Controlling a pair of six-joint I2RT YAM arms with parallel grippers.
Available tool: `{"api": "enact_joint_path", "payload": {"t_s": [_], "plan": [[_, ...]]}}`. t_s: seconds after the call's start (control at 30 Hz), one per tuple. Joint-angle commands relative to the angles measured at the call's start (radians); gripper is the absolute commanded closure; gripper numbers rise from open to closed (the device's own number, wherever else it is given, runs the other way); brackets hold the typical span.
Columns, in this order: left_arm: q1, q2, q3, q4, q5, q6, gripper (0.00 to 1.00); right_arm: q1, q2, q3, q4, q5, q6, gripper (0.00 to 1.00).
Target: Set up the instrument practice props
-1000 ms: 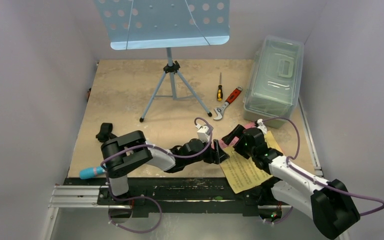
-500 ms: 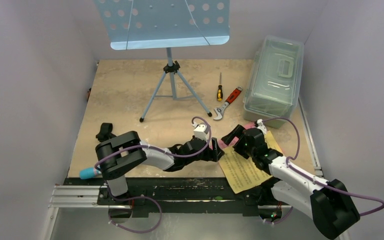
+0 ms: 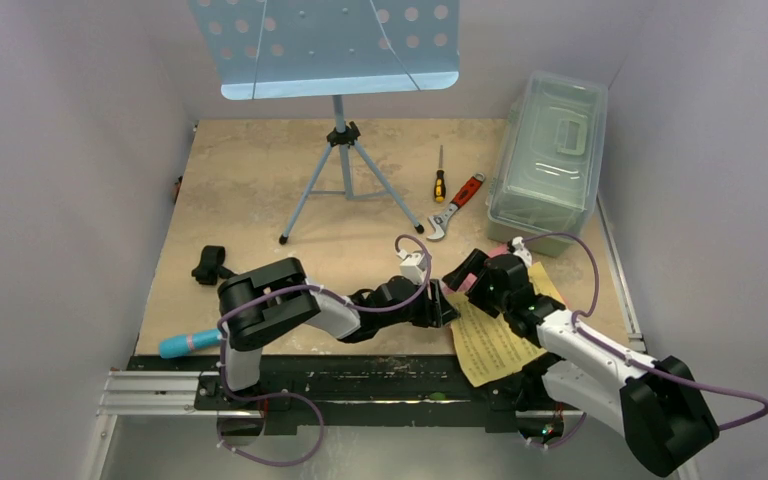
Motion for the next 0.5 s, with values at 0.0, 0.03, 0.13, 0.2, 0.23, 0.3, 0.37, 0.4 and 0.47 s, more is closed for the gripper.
{"api": "enact_joint_path", "payload": {"t_s": [0.0,0.03,0.13,0.2,0.23,0.3,0.37,0.4,0.47], "plan": [[0.006,-0.012,-0.062,0.114,0.090,-0.071,0.54,-0.001,0.038,0.024,-0.043,-0.020,-0.013,0.02],[0.011,-0.033,-0.061,0.104,0.084,-0.055,0.55,-0.002,0.046,0.024,-0.035,-0.029,-0.013,0.02],[0.015,-0.076,-0.049,0.021,0.032,-0.012,0.55,-0.001,0.062,0.026,-0.023,-0.047,-0.016,0.02],[0.018,-0.093,-0.042,-0.009,0.005,0.007,0.54,-0.002,0.065,0.028,-0.025,-0.054,-0.021,0.02],[0.020,-0.096,-0.035,-0.017,0.001,0.012,0.54,-0.001,0.063,0.027,-0.026,-0.054,-0.024,0.02],[0.028,-0.093,-0.021,-0.022,0.006,0.014,0.55,-0.002,0.054,0.026,-0.031,-0.048,-0.029,0.02],[0.033,-0.087,-0.005,-0.027,0.018,0.012,0.56,-0.001,0.044,0.025,-0.037,-0.039,-0.032,0.02],[0.034,-0.084,0.001,-0.035,0.019,0.017,0.56,-0.001,0.041,0.024,-0.042,-0.036,-0.034,0.02],[0.033,-0.079,0.010,-0.048,0.022,0.022,0.59,-0.001,0.039,0.027,-0.046,-0.031,-0.036,0.02]]}}
